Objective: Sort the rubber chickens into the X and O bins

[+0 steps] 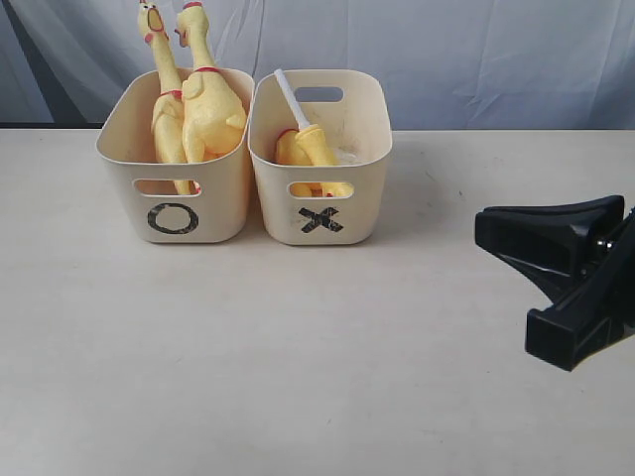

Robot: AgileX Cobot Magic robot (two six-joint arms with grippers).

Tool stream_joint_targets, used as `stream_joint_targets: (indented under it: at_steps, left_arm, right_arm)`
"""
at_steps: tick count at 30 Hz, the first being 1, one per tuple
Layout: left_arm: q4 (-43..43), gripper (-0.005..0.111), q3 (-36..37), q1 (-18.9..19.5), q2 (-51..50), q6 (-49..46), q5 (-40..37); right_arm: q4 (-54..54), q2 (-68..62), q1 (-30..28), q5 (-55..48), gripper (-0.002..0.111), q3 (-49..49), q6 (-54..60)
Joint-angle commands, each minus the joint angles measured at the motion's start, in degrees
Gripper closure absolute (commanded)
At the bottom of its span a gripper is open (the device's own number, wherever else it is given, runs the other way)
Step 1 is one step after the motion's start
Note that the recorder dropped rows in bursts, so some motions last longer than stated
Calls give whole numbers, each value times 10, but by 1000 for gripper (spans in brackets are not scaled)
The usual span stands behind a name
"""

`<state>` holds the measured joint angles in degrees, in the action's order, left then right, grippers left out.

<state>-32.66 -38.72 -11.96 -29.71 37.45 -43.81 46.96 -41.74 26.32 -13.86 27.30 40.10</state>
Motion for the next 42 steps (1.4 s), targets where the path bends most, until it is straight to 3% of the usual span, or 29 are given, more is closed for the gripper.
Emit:
stream_joint_targets:
  at_steps: [1,4,8,14,27,42]
  left_arm:
    - [-4,106,4,-2,12,-2,0]
    - [-4,106,4,-2,12,-2,1]
    - [-2,106,4,7,34,-2,2]
    - [-18,106,5,125,157,-2,1]
    - [-30,106,5,124,296,-2,1]
    - [-31,106,5,124,297,-2,5]
  right_arm:
    - [1,3,-2,7,108,-2,1]
    - [1,13,-12,3,108,-2,1]
    - [1,80,-72,3,108,-2,1]
    - [1,251,-172,5,108,-2,1]
    - [1,417,-193,7,108,-2,1]
    - [2,417,-219,-2,108,-2,1]
